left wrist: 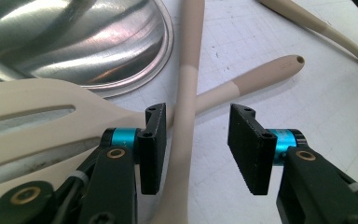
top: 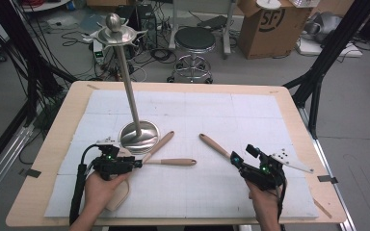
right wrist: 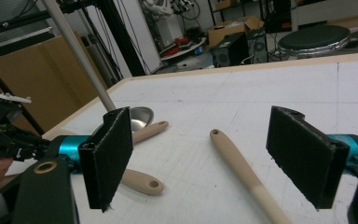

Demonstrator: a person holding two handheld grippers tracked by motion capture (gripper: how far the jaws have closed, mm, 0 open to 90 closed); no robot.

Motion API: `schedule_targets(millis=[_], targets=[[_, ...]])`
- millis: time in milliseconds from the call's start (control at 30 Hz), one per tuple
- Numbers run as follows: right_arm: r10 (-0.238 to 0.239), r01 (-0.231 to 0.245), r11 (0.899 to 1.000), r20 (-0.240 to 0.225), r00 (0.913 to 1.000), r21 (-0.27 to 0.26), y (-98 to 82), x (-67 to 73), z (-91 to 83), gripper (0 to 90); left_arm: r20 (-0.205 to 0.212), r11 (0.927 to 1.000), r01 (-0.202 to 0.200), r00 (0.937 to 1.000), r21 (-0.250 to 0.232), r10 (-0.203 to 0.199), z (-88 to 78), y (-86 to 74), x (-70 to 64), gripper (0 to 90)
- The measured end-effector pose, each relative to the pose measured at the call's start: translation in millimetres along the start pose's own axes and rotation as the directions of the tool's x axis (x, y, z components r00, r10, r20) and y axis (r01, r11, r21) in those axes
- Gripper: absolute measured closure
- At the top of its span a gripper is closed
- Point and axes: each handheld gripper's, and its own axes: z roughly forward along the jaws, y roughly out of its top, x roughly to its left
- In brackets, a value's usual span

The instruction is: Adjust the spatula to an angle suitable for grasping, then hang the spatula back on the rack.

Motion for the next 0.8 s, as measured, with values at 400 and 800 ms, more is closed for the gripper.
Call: schedule_targets(millis=[400, 800], targets=[[-0.003, 0.003, 1.000, 0.012, 0.9999, -0.012, 0.2, 0.4, -8.5, 22.2, 0.002, 1.0000, 0.004, 1.0000, -0.007, -0.004, -4.8, -3.5, 1.7, 56.7], [-0.005, 0.005, 1.000, 0.015, 0.9999, 0.004, -1.7, 1.2, -6.4, 22.2, 0.034, 0.9994, -0.010, 0.9994, 0.033, 0.009, -1.8, -7.2, 0.2, 62.0]])
